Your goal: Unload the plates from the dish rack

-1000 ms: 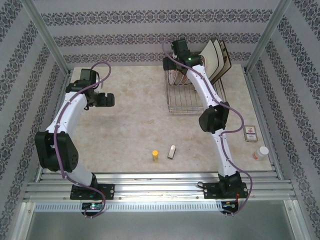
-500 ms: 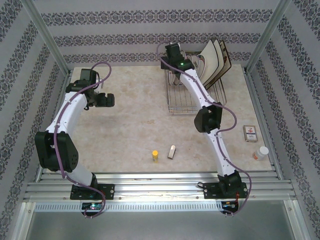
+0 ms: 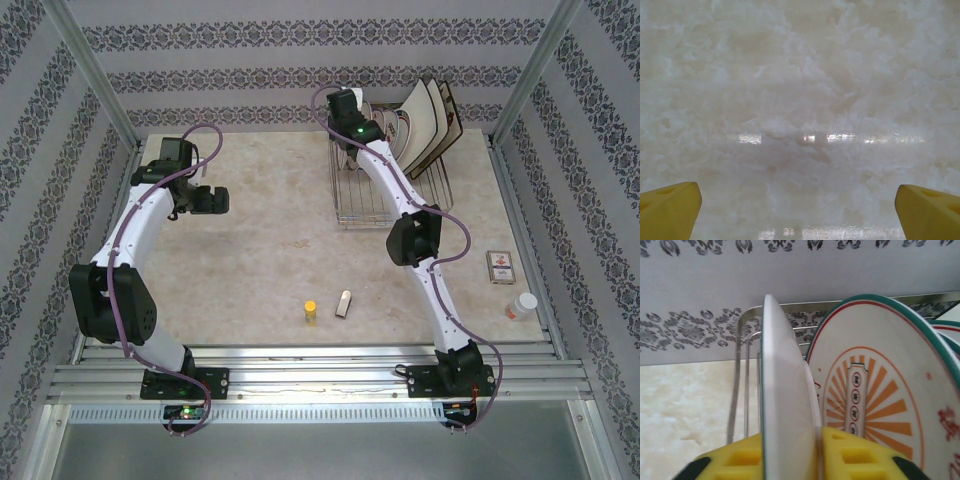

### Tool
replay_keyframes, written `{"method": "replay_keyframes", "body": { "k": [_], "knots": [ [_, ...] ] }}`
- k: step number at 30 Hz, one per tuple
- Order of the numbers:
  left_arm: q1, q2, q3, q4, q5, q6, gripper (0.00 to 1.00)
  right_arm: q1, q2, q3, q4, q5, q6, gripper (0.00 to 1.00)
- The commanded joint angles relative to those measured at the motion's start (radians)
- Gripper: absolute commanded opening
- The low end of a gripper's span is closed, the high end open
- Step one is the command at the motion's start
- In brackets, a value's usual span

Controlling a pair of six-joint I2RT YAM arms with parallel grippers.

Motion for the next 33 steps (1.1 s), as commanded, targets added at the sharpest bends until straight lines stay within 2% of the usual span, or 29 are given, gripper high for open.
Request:
{"method": "replay_keyframes", "body": {
  "k": [1, 4, 6, 15, 25, 33],
  "knots": [
    [-0.010, -0.035, 0.002, -0.050, -0.006, 0.004, 0.99, 0.013, -0.024, 0.007, 0.012, -0.007, 0.009, 0.18],
    [-0.010, -0.043, 0.008, -0.055, -0.009, 0.001, 1.00, 0.015, -0.038, 0.005, 0.009, -0.008, 0.011, 0.04],
    [-0.009, -0.049, 0.007, -0.059, -0.012, 0.000, 1.00, 0.017, -0.050, 0.005, 0.007, -0.010, 0.011, 0.00],
    [-0.010, -0.075, -0.015, -0.052, -0.019, -0.006, 1.00, 0.030, -0.126, 0.011, 0.011, -0.012, 0.022, 0.00],
    [-0.010, -0.074, -0.015, -0.057, -0.015, -0.007, 0.99, 0.054, -0.278, -0.001, -0.039, 0.054, -0.071, 0.00],
    [-0.010, -0.071, 0.013, -0.084, -0.035, 0.006, 0.99, 0.062, -0.465, -0.137, -0.053, 0.029, -0.100, 0.00]
  ]
}}
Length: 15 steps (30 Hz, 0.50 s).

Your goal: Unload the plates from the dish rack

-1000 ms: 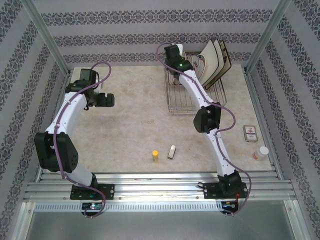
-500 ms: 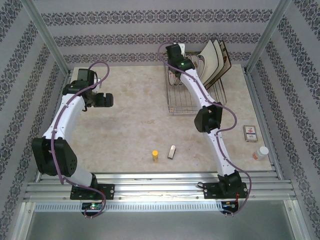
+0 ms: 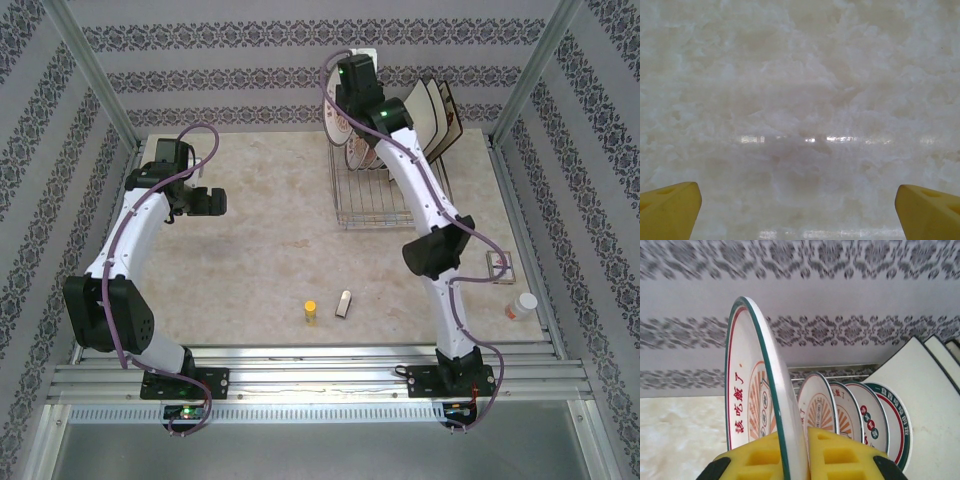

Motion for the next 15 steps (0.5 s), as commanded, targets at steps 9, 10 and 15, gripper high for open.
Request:
{"method": "replay_keyframes", "body": {
  "k": [9, 10, 15],
  "knots": [
    [-0.009, -0.001, 0.032, -0.025, 0.030, 0.001, 1.00, -0.041, -0.294, -0.427, 0.176, -0.562, 0.135, 0.00],
    [-0.010, -0.003, 0.029, -0.010, 0.050, -0.001, 1.00, -0.054, -0.317, -0.502, 0.242, -0.661, 0.168, 0.00],
    [-0.010, 0.001, 0.034, 0.024, 0.146, -0.005, 1.00, -0.114, -0.400, -0.892, 0.661, -1.021, 0.368, 0.00]
  ]
}}
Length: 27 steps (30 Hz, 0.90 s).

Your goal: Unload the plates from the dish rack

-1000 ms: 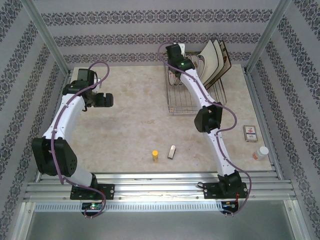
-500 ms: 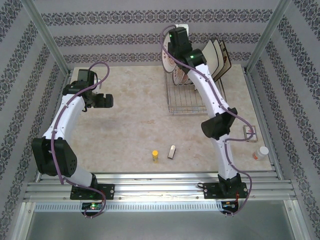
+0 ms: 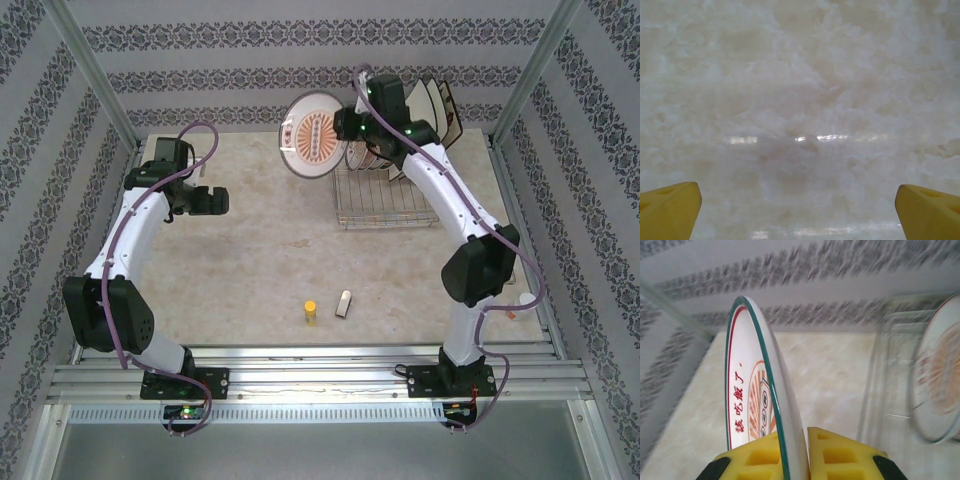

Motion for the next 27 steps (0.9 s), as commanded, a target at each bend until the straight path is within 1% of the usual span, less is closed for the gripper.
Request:
{"method": "replay_keyframes", "body": {
  "k": [1, 4, 6, 8, 11, 13, 15, 18, 22, 25, 27],
  "knots": [
    [-0.010, -0.007, 0.018, 0.041, 0.095, -0.006, 1.00, -0.034, -0.047, -0.177, 0.369, -0.349, 0.182, 0.00],
    [-0.010, -0.035, 0.011, 0.085, 0.170, -0.017, 1.00, -0.052, -0.051, -0.320, 0.557, -0.437, 0.288, 0.00],
    [-0.009, -0.050, 0.005, 0.127, 0.258, -0.028, 1.00, -0.055, -0.046, -0.391, 0.641, -0.467, 0.327, 0.00],
    [-0.008, -0.055, -0.007, 0.180, 0.356, -0.046, 0.99, -0.054, -0.043, -0.423, 0.656, -0.469, 0.328, 0.00],
    [-0.002, -0.047, -0.041, 0.300, 0.526, -0.107, 0.99, -0.050, -0.043, -0.459, 0.686, -0.481, 0.338, 0.00],
    [0.001, -0.035, -0.081, 0.415, 0.644, -0.180, 1.00, -0.047, -0.043, -0.472, 0.703, -0.489, 0.350, 0.00],
    [0.001, -0.017, -0.124, 0.550, 0.728, -0.272, 1.00, -0.043, -0.043, -0.481, 0.721, -0.494, 0.362, 0.00],
    [-0.001, 0.012, -0.171, 0.698, 0.787, -0.375, 1.00, -0.032, -0.039, -0.477, 0.739, -0.506, 0.382, 0.00],
    [-0.001, 0.034, -0.197, 0.793, 0.813, -0.445, 0.95, -0.006, -0.028, -0.451, 0.743, -0.515, 0.396, 0.00],
    [-0.001, 0.034, -0.218, 0.843, 0.825, -0.481, 0.87, 0.014, -0.012, -0.431, 0.753, -0.520, 0.410, 0.00],
    [-0.001, 0.030, -0.225, 0.843, 0.822, -0.481, 0.76, 0.025, 0.002, -0.414, 0.760, -0.523, 0.420, 0.00]
  ]
}}
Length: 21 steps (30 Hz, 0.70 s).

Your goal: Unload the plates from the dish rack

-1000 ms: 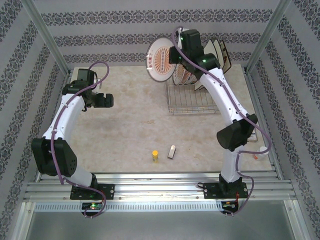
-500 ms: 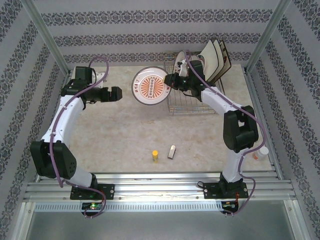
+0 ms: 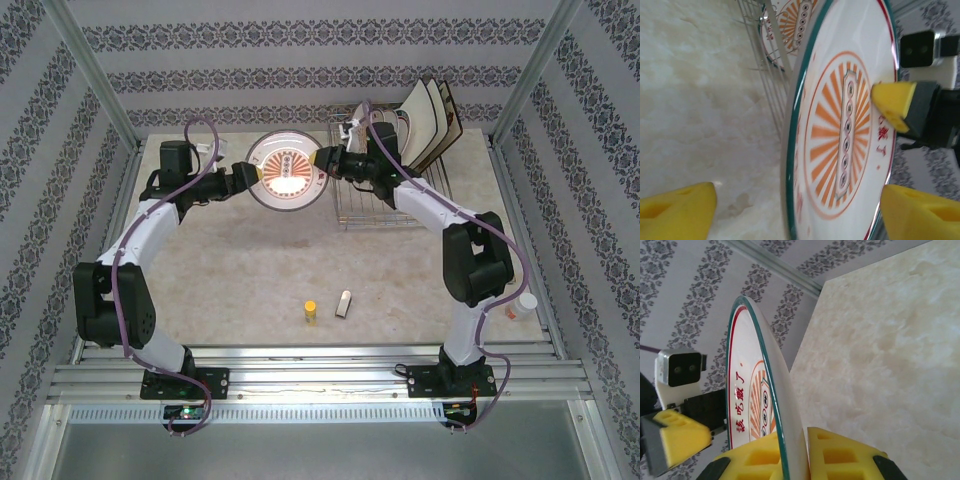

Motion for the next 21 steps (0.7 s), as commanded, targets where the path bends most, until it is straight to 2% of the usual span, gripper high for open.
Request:
{"method": "replay_keyframes", "body": {
  "k": [1, 6, 8, 11, 13, 14, 15, 16, 21],
  "knots": [
    [-0.001, -0.007, -0.012, 0.107, 0.044, -0.049, 0.70, 0.021, 0.009, 0.065, 0.088, -0.044, 0.037, 0.00],
    [0.000, -0.025, -0.021, 0.065, 0.025, -0.020, 0.34, 0.029, 0.033, 0.089, 0.088, -0.036, 0.048, 0.00],
    [0.000, -0.028, -0.024, 0.060, 0.018, -0.015, 0.25, 0.031, 0.041, 0.096, 0.090, -0.041, 0.052, 0.00],
    [0.002, -0.023, -0.024, 0.061, 0.013, -0.016, 0.00, 0.034, 0.047, 0.099, 0.088, -0.041, 0.050, 0.00],
    [0.001, -0.019, -0.027, 0.073, 0.010, -0.023, 0.00, 0.037, 0.047, 0.100, 0.078, -0.041, 0.043, 0.00],
    [0.000, -0.017, -0.030, 0.086, 0.011, -0.031, 0.00, 0.037, 0.046, 0.102, 0.063, -0.036, 0.035, 0.06],
    [0.001, -0.016, -0.033, 0.100, 0.009, -0.039, 0.00, 0.037, 0.044, 0.105, 0.048, -0.031, 0.025, 0.27],
    [0.001, -0.013, -0.036, 0.112, 0.007, -0.046, 0.00, 0.036, 0.042, 0.106, 0.038, -0.028, 0.018, 0.41],
    [0.018, -0.016, -0.057, 0.163, -0.046, -0.091, 0.00, 0.005, 0.021, 0.140, -0.069, -0.016, -0.037, 0.82]
  ]
}}
